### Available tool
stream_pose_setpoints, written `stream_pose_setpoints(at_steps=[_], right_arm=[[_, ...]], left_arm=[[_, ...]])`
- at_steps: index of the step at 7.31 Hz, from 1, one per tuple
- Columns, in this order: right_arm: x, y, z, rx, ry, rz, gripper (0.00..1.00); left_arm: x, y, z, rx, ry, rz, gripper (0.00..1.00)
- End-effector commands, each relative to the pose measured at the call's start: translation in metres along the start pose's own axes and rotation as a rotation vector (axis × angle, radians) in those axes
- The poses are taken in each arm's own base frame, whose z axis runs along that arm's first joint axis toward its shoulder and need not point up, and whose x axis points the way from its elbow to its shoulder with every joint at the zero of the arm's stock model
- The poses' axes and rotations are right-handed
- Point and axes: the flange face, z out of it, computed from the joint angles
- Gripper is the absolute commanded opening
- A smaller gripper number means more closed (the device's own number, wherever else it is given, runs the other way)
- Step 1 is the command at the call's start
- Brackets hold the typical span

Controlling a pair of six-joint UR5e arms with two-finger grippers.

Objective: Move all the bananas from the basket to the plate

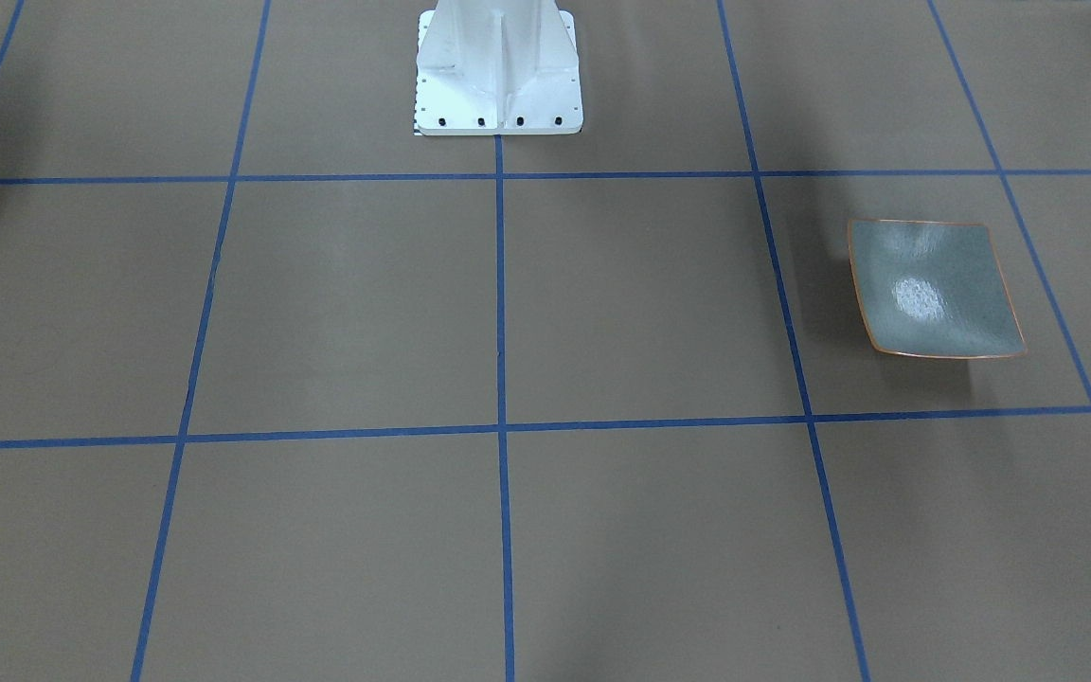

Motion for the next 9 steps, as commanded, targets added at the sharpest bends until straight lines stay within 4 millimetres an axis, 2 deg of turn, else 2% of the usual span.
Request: stream_pose_setpoints(at_steps=[1, 2, 3, 5, 6, 7, 9], right_arm=[[0.002, 0.0, 0.003, -0.006, 0.001, 0.006, 0.34], [0.003, 0.001, 0.004, -0.007, 0.002, 0.006, 0.1], [0.003, 0.001, 0.004, -0.009, 0.002, 0.006, 0.0], [-0.006, -0.005, -0.011, 0.022, -0.005, -0.014, 0.0], [0.001, -0.013, -0.033, 0.071, -0.021, -0.001, 0.0], [0.008, -0.012, -0.048, 0.103, -0.029, 0.011, 0.0], [-0.012, -0.017, -0.087, 0.175, -0.046, -0.005, 0.0]], left_arm=[[0.001, 0.0, 0.0, 0.0, 0.001, 0.001, 1.0], [0.001, 0.0, 0.0, 0.0, 0.001, 0.001, 1.0], [-0.001, 0.001, 0.0, 0.0, 0.0, -0.001, 1.0], [-0.001, 0.001, 0.0, 0.0, 0.0, -0.001, 1.0], [-0.001, 0.001, 0.0, 0.0, 0.0, -0.003, 1.0], [-0.001, 0.001, 0.0, 0.0, 0.0, -0.003, 1.0], [-0.001, 0.0, 0.0, 0.001, -0.001, 0.0, 0.99]])
